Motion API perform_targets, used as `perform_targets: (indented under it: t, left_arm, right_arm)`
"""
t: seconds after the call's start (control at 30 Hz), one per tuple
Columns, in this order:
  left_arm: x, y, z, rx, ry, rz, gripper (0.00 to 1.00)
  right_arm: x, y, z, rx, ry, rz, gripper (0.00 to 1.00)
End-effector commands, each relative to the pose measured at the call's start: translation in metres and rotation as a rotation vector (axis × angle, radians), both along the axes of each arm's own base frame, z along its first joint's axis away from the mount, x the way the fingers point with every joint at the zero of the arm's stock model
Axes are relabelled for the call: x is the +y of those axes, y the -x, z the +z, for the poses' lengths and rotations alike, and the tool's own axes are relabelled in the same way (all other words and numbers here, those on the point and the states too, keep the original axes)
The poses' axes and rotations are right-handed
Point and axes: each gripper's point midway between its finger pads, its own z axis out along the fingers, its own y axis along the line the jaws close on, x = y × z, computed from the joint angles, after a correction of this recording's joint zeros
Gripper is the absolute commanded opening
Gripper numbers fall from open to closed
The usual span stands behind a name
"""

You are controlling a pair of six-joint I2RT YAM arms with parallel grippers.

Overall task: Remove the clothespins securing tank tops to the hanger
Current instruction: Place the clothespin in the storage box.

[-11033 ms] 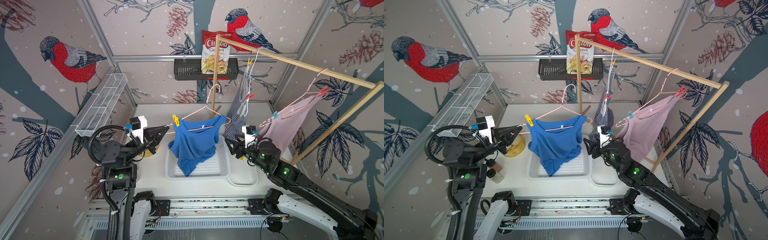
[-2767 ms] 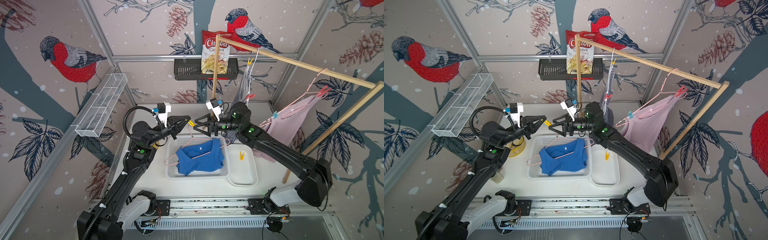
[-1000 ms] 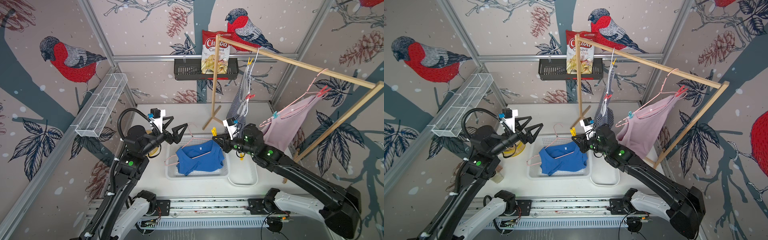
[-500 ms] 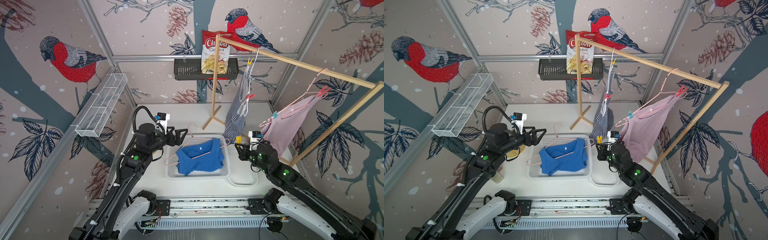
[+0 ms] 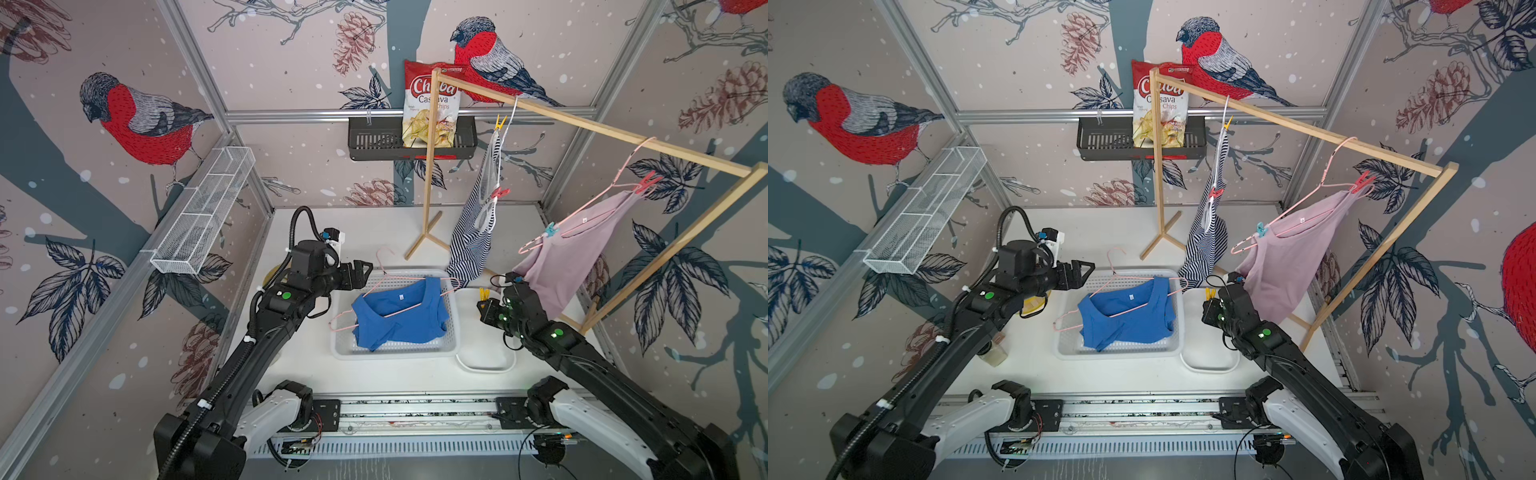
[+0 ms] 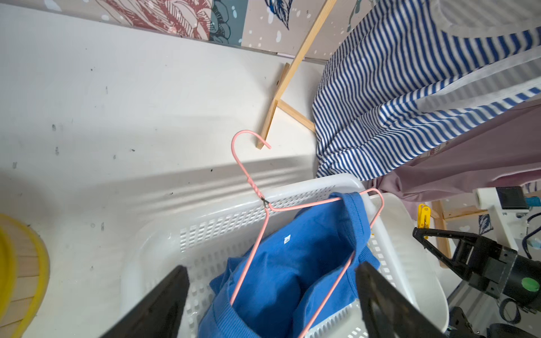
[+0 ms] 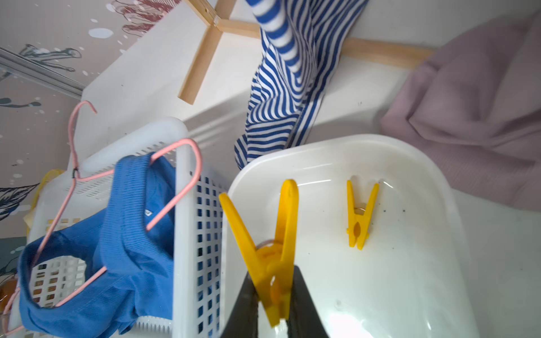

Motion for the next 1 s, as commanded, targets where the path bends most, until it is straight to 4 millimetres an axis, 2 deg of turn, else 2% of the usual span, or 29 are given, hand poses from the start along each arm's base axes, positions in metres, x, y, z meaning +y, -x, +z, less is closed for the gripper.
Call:
perform_targets:
  t: [0.0, 0.47, 0.67, 0.97]
  left_arm:
    - [0.005, 0.002, -0.016, 0.050, -0.034, 0.040, 0.88]
    - [-0.018, 0.010, -0.063, 0.165, -0.127, -0.009, 0.87]
    - [-0.027, 0.008, -0.074, 0.188, -0.138, -0.038, 0.87]
    - [-0.025, -0.002, -0.084, 0.194, -0.171, -0.013, 0.87]
  right_arm:
    - [0.003, 0.005, -0.015, 0.069, 0.002, 0.053, 0.11]
    - [0.005, 0.002, -0.059, 0.201, 0.076, 0.121, 0.22]
    - [0.006, 0.000, -0.075, 0.242, 0.102, 0.134, 0.26]
    - [0.005, -0.004, -0.071, 0.234, 0.114, 0.128, 0.39]
